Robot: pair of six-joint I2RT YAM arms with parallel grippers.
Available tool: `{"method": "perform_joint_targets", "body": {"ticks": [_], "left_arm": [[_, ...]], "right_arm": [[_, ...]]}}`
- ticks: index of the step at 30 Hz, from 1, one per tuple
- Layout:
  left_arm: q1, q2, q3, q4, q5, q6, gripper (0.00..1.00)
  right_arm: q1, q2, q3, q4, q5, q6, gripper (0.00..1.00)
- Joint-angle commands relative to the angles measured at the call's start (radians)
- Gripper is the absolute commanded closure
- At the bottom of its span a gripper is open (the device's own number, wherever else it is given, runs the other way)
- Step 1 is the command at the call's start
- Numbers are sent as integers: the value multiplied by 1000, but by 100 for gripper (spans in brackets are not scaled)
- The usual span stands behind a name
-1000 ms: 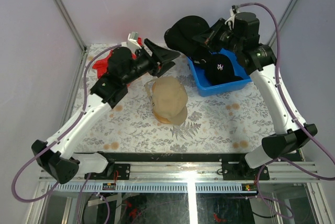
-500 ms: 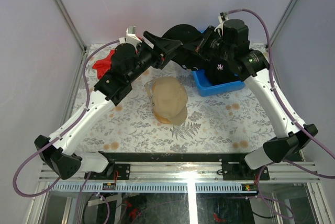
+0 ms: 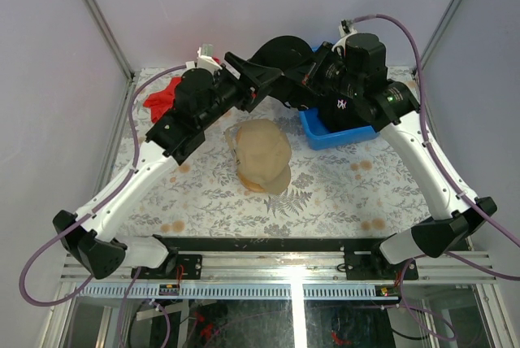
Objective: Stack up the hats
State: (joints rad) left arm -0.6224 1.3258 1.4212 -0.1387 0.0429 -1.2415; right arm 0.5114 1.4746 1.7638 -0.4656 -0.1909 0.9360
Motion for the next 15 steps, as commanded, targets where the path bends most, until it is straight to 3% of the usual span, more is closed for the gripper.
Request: {"method": "perform_joint_targets", "body": {"ticks": [1,15], "left_arm": [[-12,-50,44,-107,-32,39,36],[-27,8,64,-106,-78,49,35]], "right_arm": [[6,-14,55,60,31,-34,100],[6,-16,72,62,-24,9,100]]}}
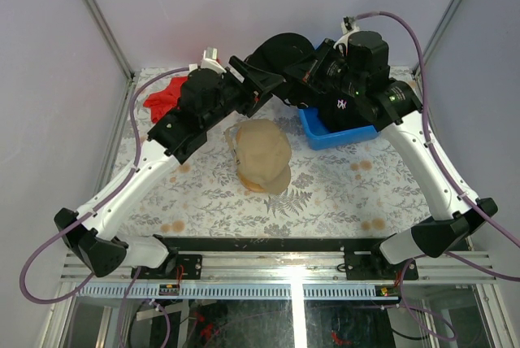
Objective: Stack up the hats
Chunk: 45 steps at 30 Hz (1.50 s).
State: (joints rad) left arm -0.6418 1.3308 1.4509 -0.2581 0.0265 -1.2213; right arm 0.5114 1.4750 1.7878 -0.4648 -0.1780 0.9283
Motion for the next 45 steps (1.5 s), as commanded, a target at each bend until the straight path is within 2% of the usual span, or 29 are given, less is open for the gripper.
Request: {"method": "perform_joint_targets", "body": {"ticks": [1,7,19,20,21,22,24,25,27,30,31,34,36,38,41,43,45], "left_arm": [[-7,4,34,23,-73,31,35],[-7,4,42,83,-128,46,33],[-6,79,103,64,-152,84,35],[-6,84,105,61,-151,88,42],[-6,88,106,55,-154,90,54],[-4,88,105,43,-159,91,72],[2,80,92,35,-167,95,92],[10,73,84,32,-166,95,98],[38,57,62,36,-150,99,100],[121,31,4,125,-30,88,100],[152,27,-17,162,22,77,100],[258,16,-75,270,183,35,100],[312,21,-104,350,297,-3,100],[349,34,-109,414,403,-37,100],[382,71,-102,528,565,-116,100],[386,100,-92,632,646,-190,100],[384,123,-81,729,703,-277,100]], "right_arm": [[7,-18,41,64,-50,27,100],[10,-44,-29,82,-112,53,100],[62,-62,-85,145,-232,59,100],[63,-63,-87,147,-236,56,100],[64,-66,-90,152,-239,53,100],[64,-70,-95,159,-243,48,100],[64,-79,-101,166,-242,33,100],[64,-84,-107,173,-248,25,95],[64,-98,-118,179,-250,3,82],[63,-121,-131,156,-234,-49,67],[62,-132,-132,131,-211,-81,60],[59,-163,-133,54,-109,-182,47],[38,-172,-126,9,-60,-233,43],[-22,-174,-133,-12,-80,-245,42],[-199,-167,-215,53,-268,-174,40],[-296,-150,-301,173,-459,-78,40],[-342,-125,-366,321,-607,34,41]]}}
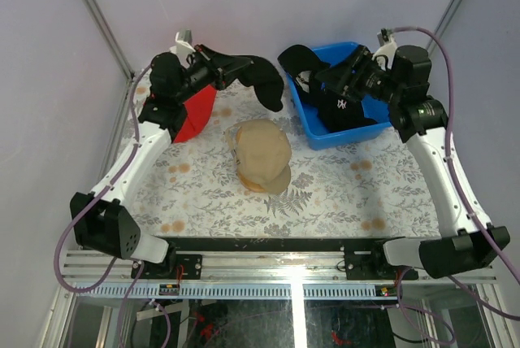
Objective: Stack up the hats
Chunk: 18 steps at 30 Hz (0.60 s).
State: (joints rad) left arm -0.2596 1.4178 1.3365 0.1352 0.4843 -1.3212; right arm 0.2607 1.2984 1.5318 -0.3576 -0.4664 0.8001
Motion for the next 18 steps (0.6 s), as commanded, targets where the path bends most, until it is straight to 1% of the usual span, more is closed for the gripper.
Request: {"method": "perform_joint_targets", "body": {"ticks": [1,4,7,10,12,14,16,18], "left_arm": [[0,41,31,384,261,-222,100],[0,56,23,529,313,-361,100],[0,68,-13,700,331,-520,100],[1,68,-44,795,339,-601,100],[-1,63,-51,813,347,-622,100],[-1,51,-52,792,363,-619,100],[-1,35,-45,730,377,-582,100],[-4,20,-38,663,398,-554,100]], "right_arm": [[-99,66,-132,270,-388,203,42],[-102,103,-170,448,-504,330,40],[-130,109,-279,744,-543,569,38],[-173,126,-412,1092,-564,838,35],[-193,149,-467,1283,-573,969,33],[-207,174,-502,1430,-571,1071,32],[-212,198,-513,1555,-572,1156,31],[-213,223,-503,1632,-592,1206,30]]}}
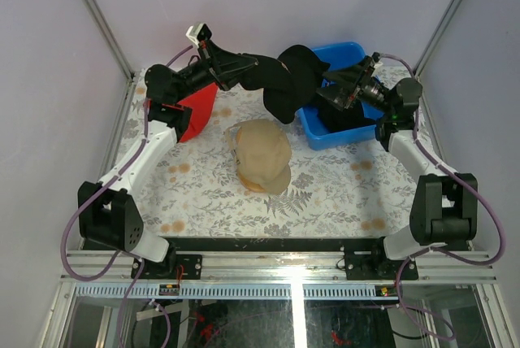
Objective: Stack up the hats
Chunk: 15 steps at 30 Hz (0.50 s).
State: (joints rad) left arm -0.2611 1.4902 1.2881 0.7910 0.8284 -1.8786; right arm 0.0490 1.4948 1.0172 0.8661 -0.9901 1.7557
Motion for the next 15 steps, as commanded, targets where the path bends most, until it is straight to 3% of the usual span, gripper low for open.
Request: {"method": "perform_joint_targets", "body": {"ticks": [1,11,15], "left_arm": [[-6,-56,14,-11,63,12,100],[-59,-55,92,-281,119,167,100],[-67,-54,96,-334,126,197,100]], "right_arm": [[-1,34,21,420,-78,260,30],[61,91,91,344,-146,204,29],[79,107,111,338,-156,205,36]]}}
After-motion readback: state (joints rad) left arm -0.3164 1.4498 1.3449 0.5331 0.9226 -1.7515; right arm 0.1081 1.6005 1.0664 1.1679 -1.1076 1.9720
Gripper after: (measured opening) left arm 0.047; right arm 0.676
